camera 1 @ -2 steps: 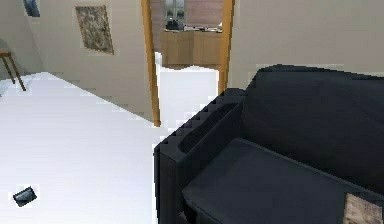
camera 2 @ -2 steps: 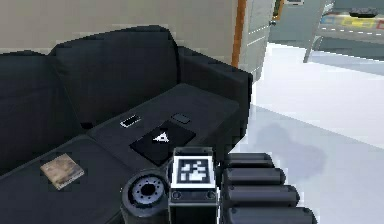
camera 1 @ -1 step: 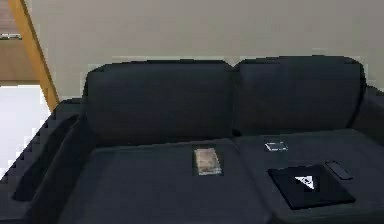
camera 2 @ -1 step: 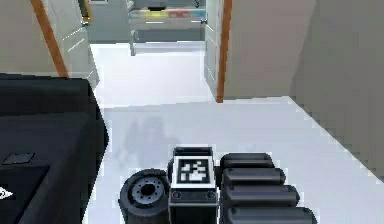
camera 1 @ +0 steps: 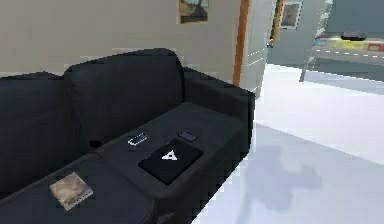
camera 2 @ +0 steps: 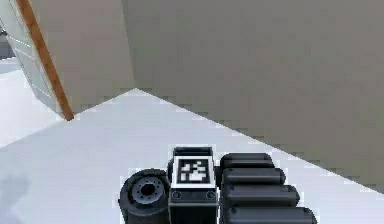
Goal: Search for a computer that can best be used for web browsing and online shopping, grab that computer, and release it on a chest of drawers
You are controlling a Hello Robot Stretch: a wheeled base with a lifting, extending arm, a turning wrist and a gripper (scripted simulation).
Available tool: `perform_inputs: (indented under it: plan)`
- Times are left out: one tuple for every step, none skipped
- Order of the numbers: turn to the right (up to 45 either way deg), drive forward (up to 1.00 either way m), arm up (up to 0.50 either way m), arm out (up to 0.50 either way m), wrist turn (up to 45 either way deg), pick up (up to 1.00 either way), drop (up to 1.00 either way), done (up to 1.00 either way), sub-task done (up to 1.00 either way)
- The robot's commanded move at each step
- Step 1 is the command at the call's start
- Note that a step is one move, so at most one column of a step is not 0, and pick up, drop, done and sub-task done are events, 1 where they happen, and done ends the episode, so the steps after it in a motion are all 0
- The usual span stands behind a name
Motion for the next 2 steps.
perform_inputs:
  plan:
    - [24.0,0.0,0.0,0.0,0.0,0.0,0.0,0.0,0.0]
    - [0.0,1.0,0.0,0.0,0.0,0.0,0.0,0.0,0.0]
